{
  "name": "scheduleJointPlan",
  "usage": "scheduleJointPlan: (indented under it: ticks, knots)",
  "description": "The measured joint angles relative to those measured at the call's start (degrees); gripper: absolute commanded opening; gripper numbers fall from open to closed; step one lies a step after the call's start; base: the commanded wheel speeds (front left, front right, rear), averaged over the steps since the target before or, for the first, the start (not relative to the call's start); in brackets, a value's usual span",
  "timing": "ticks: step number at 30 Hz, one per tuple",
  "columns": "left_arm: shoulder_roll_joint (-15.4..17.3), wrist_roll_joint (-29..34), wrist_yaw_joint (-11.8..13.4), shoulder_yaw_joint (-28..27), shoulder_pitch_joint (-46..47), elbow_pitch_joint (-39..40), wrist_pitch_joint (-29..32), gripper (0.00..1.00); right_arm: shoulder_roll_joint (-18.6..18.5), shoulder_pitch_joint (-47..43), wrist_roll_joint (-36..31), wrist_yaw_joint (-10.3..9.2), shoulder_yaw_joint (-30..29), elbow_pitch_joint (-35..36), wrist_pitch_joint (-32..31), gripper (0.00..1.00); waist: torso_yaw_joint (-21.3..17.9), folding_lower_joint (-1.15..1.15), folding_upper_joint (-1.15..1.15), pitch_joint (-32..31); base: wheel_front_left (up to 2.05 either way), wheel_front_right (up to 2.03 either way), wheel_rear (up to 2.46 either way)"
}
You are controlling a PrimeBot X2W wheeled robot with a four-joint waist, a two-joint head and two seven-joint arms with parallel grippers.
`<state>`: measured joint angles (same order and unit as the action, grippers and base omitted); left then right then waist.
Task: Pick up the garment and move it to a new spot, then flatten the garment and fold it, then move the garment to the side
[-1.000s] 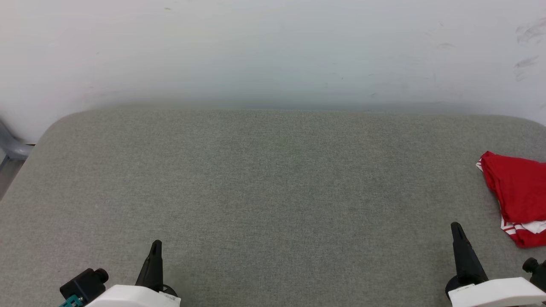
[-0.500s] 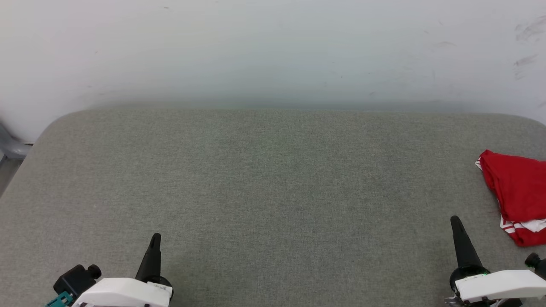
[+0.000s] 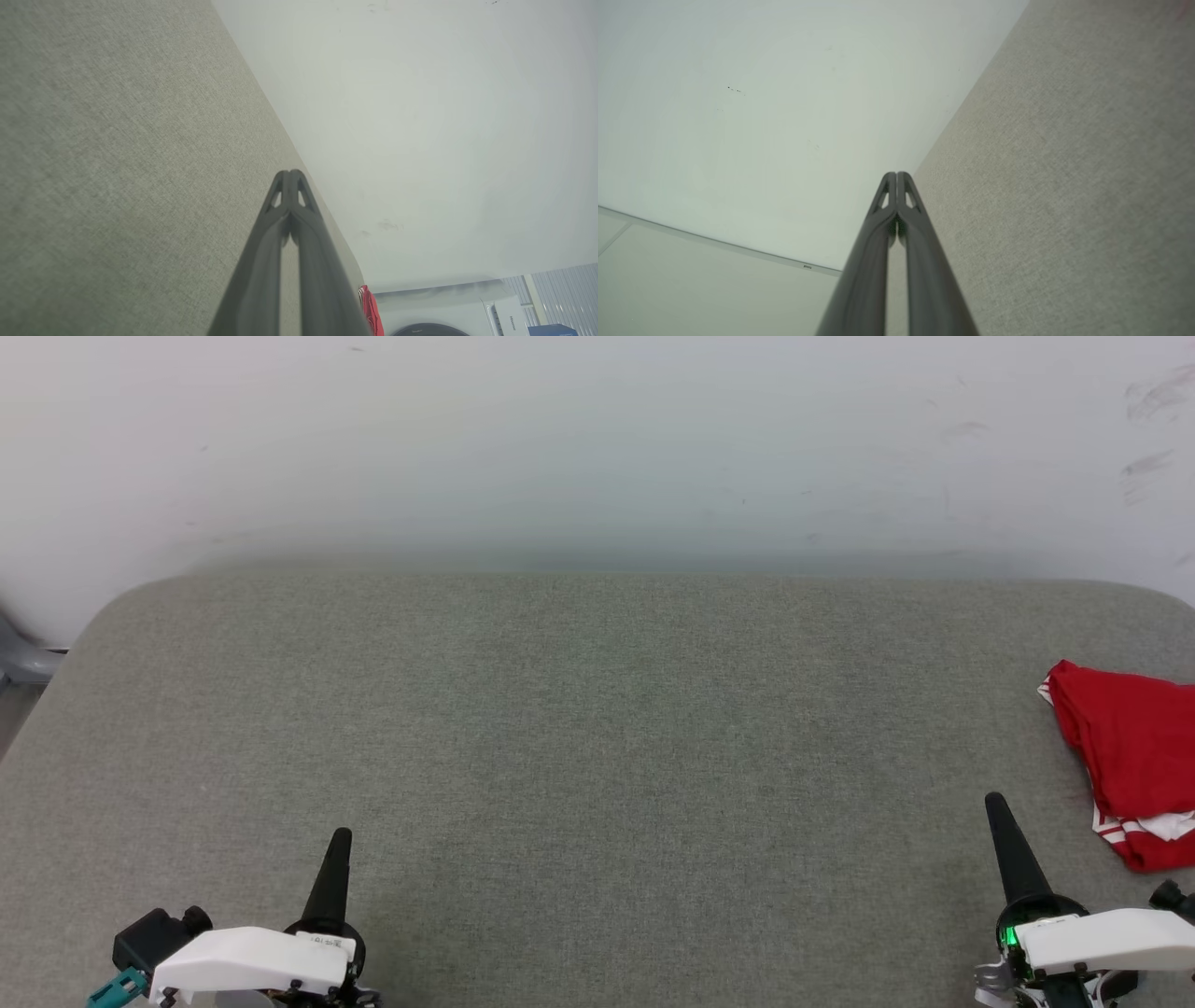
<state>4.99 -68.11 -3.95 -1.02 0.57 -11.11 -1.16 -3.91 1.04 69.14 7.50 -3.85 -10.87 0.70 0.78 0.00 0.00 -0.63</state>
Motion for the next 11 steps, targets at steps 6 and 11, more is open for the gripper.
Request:
scheduleJointPlan:
  ticks: [6, 11]
  knots:
    - [-0.11, -3.5, -0.41, -0.62, 0.9, -0.33, 0.79, 0.0, 0.0, 0.47, 3.3, 0.0, -0.22, -0.44, -0.76, 0.0, -0.09, 0.0, 0.0, 0.09, 0.0, 0.0, 0.0]
    - [-0.19, -6.32, -0.68, -1.02, 1.21, -0.65, 1.54, 0.0, 0.01, 1.18, 5.88, 0.0, -0.35, -0.74, -1.37, 0.0, -0.16, 0.0, 0.0, 0.17, 0.0, 0.0, 0.0]
